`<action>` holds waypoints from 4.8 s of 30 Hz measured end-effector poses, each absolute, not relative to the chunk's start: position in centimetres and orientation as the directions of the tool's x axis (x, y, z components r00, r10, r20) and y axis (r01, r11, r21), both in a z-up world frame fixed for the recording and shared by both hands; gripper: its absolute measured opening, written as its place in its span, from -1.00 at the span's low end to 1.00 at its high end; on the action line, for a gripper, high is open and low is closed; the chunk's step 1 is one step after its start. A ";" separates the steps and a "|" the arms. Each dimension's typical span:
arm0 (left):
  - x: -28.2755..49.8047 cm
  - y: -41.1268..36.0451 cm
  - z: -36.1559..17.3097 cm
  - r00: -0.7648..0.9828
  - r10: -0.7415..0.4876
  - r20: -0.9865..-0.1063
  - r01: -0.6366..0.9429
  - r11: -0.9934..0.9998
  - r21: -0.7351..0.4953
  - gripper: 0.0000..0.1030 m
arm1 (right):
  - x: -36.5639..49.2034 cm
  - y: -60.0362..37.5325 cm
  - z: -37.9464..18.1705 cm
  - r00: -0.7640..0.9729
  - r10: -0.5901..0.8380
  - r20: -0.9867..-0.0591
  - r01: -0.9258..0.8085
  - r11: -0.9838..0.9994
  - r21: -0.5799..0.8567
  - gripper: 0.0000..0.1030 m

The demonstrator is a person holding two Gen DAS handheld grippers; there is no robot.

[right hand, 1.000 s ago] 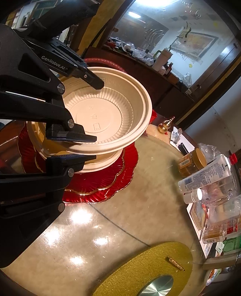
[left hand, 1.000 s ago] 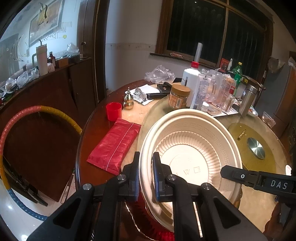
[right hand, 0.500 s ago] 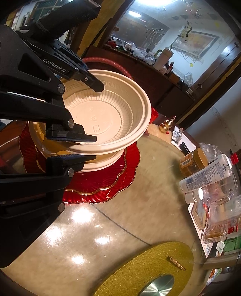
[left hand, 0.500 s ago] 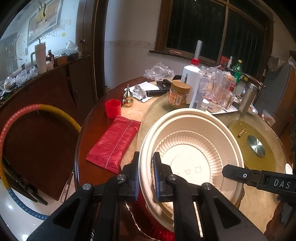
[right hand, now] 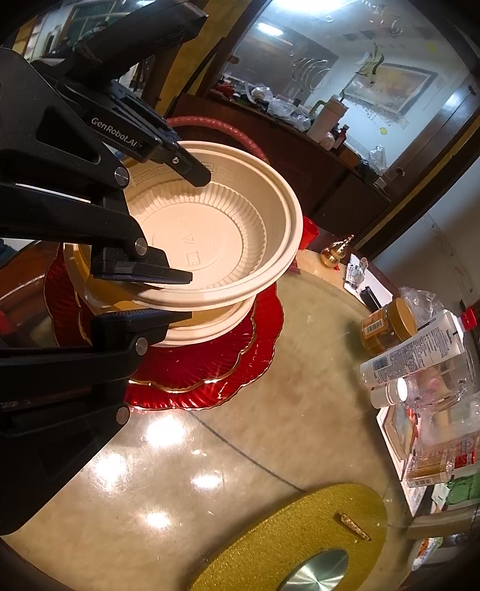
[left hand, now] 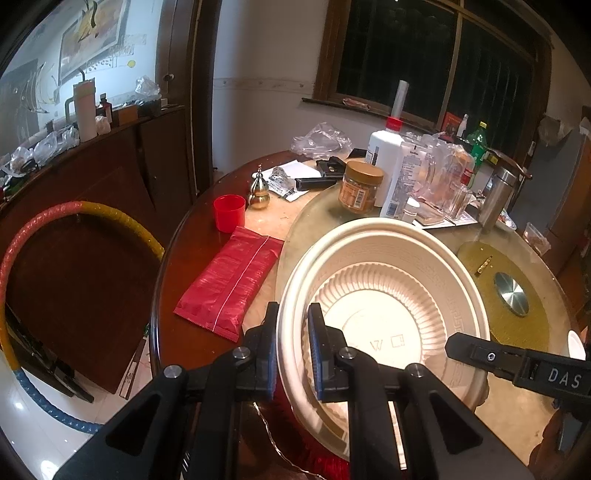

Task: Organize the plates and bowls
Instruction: 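Lower the beige bowl into the bowls on the red plates, then open both grippers and release the beige bowl, then move both grippers to the white bowl on the table, then grasp the rim of the white bowl with both grippers, then lift the white bowl and carry it toward the red plate stack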

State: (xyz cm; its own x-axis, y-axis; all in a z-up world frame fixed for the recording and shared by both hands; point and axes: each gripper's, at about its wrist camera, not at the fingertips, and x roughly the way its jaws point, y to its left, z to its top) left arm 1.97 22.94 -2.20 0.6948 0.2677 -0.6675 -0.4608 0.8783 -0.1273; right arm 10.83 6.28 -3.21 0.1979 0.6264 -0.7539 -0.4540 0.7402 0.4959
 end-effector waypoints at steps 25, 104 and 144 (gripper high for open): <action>0.1 21.6 1.2 0.788 0.295 -0.540 -0.459 0.867 -0.196 0.57 | 10.9 2.0 -1.7 0.289 0.639 -0.713 -0.403 0.757 0.515 0.07; 17.1 -18.0 -5.9 0.581 -0.321 -0.748 0.227 0.947 -0.230 0.59 | 11.0 -41.8 -6.2 0.555 0.268 -0.788 0.393 0.750 0.532 0.18; 15.7 -18.3 -4.9 0.643 -0.200 -0.739 0.258 0.965 -0.036 -0.76 | 10.1 -39.5 -5.5 0.568 0.233 -0.789 0.343 0.805 0.485 -0.84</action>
State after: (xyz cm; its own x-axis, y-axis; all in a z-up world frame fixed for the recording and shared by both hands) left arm 15.74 -18.31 -4.90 0.6432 -0.2001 -0.7391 0.2585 0.9653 -0.0364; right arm 10.08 -39.50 -5.46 0.5683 0.2331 -0.7891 0.3426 0.8049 0.4846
